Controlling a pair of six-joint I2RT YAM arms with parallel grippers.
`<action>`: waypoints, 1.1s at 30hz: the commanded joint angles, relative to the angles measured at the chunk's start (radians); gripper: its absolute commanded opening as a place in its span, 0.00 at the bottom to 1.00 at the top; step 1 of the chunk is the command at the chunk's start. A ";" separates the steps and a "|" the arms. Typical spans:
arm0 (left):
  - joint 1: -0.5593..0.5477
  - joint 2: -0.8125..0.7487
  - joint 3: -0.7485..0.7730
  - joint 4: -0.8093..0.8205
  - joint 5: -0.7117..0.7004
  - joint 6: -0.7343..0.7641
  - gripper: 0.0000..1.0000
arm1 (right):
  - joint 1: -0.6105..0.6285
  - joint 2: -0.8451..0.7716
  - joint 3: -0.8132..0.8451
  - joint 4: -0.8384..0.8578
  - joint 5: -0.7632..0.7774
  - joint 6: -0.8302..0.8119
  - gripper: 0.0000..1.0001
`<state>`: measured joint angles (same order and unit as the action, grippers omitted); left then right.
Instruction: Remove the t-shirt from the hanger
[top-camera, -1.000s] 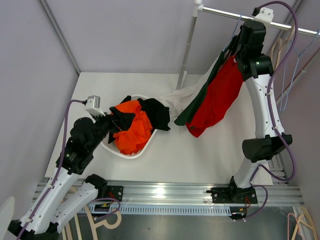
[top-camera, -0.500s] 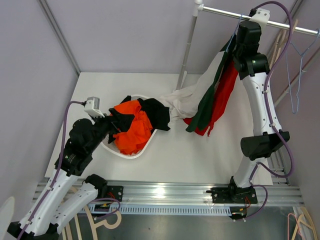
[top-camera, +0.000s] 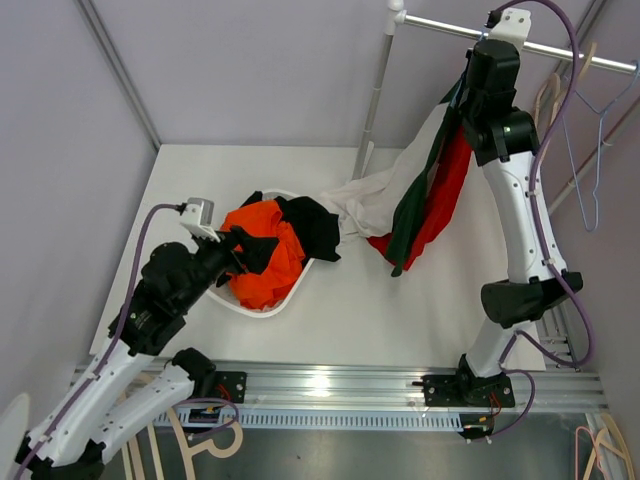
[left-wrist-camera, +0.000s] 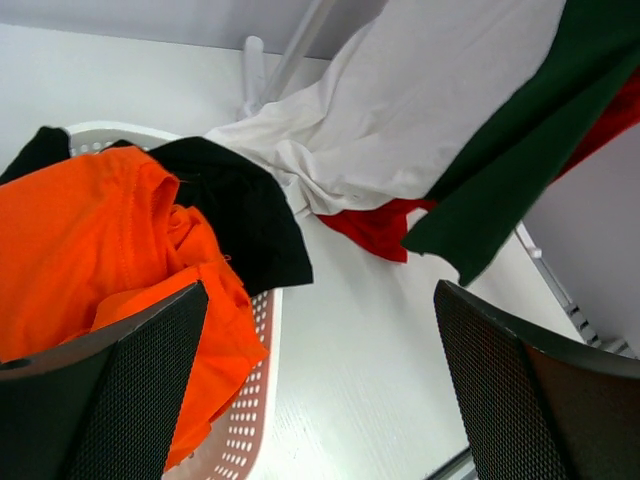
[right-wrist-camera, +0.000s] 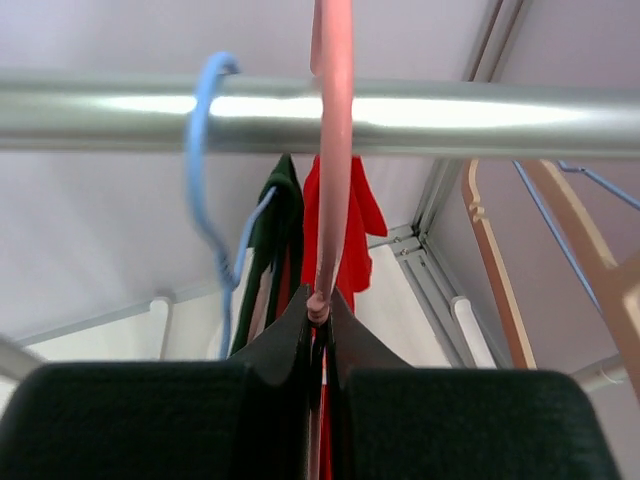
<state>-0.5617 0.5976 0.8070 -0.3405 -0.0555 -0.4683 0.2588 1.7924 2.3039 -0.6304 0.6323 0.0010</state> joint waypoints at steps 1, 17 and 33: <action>-0.113 0.031 0.081 0.032 -0.105 0.118 0.99 | 0.058 -0.145 0.000 0.078 0.062 -0.055 0.00; -0.858 0.416 0.270 0.464 -0.512 0.791 1.00 | 0.163 -0.445 -0.258 -0.048 0.276 0.132 0.00; -0.978 0.761 0.409 0.795 -0.445 1.031 0.99 | 0.237 -0.467 -0.192 -0.150 0.187 0.221 0.00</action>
<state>-1.5455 1.3327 1.1168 0.3527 -0.5335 0.5270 0.4835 1.3628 2.0651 -0.8112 0.8265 0.1925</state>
